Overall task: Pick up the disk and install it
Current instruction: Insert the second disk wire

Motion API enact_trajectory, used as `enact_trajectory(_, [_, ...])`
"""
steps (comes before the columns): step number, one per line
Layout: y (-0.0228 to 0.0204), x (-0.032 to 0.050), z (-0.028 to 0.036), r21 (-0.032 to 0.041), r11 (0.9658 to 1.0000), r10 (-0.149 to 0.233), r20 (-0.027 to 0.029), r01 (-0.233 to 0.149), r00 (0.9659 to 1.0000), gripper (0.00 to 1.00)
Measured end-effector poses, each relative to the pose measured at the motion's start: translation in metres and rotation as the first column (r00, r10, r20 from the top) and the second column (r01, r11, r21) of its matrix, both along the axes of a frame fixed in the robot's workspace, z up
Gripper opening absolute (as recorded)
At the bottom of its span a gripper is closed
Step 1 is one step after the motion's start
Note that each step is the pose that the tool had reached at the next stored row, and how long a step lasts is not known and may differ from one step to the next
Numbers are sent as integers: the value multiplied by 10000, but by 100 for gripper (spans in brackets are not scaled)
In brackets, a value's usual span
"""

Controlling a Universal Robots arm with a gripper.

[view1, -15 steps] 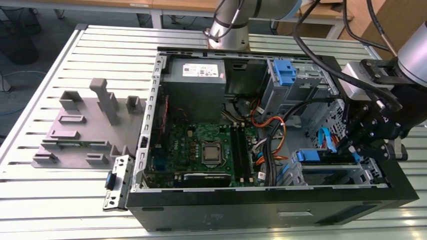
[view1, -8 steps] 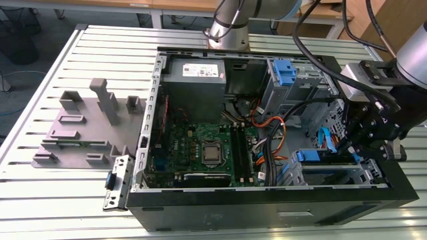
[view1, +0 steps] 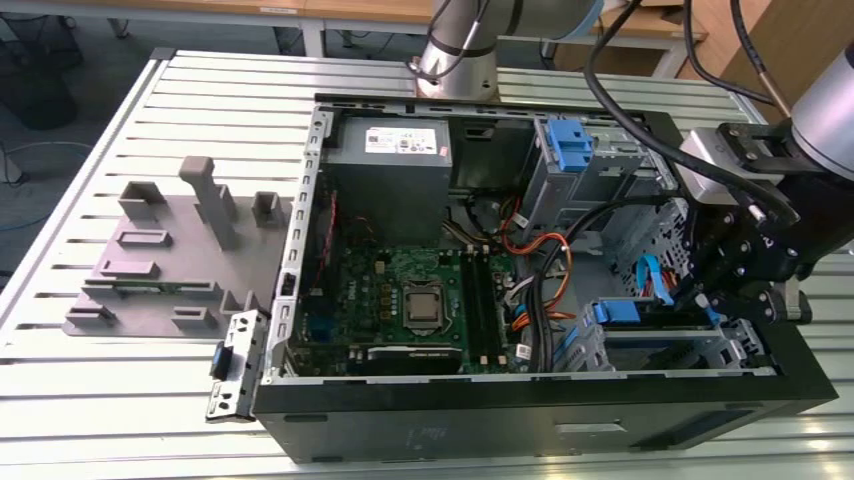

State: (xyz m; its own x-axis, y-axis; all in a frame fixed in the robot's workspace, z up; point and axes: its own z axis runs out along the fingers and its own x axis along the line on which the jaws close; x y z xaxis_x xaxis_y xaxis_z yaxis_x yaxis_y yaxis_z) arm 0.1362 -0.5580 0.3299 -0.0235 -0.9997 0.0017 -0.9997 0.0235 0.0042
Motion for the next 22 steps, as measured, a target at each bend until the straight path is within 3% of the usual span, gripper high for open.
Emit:
enact_trajectory(4, [0,0,-2,3,10000,0,-1,0,10000,18])
enact_trajectory(5, [0,0,-2,2,10000,0,0,0,10000,24])
enact_trajectory(7, [0,0,0,2,10000,-1,0,1,10000,24])
enact_trajectory(14, [7,0,83,4,10000,0,0,0,10000,24])
enact_trajectory(22, [67,16,67,12,10000,0,0,0,10000,24])
